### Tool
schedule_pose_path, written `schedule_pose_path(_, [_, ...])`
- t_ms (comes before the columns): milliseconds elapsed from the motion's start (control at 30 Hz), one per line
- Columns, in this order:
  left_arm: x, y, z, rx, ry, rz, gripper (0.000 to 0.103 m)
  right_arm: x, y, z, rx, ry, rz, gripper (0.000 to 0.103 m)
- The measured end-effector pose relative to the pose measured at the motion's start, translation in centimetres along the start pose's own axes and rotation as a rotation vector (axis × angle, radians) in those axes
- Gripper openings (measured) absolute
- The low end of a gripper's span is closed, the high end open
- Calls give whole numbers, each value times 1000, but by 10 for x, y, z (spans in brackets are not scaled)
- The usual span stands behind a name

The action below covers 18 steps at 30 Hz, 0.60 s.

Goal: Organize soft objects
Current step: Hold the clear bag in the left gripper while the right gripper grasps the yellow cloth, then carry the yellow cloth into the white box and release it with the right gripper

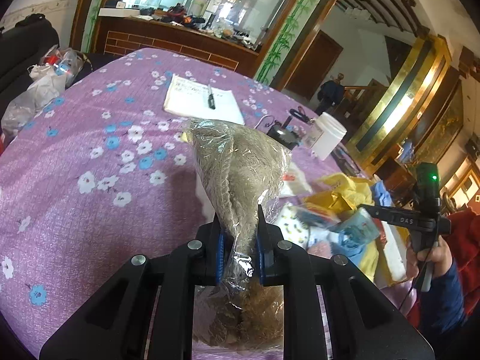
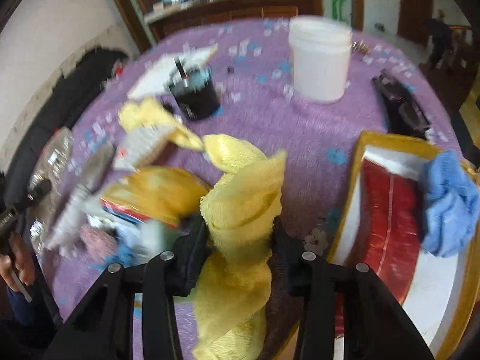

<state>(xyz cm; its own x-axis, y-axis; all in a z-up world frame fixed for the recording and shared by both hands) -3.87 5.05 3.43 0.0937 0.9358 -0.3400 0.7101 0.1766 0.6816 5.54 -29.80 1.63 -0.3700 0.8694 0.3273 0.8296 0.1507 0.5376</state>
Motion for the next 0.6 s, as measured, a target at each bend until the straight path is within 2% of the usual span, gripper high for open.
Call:
schedule_pose_path(167, [-16,8,-5,-14,-12,21,15,7,2,-33,-136,54,30,42])
schedule_pose_path(333, [-39,18,-12,-34,-49,38,15,8,5,-51,-205,134,59,42])
schedule_pose_path(600, [-96,24,-8,-17,-131,93,15,1,3,-91,-316,178,96,42])
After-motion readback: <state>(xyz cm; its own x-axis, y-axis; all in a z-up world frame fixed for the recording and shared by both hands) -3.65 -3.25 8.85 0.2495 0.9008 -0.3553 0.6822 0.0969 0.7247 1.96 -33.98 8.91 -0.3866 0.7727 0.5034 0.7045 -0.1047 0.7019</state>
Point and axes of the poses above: each gripper's, at about its wrist camera, not at the fingertips, and z roughly the way its jaws point, x to its left, y to its top, the point moved 4 cm from there along z, roughly the way its jaws point, and after that the axes turned 6 degrees about y, right-handed, at the moved point
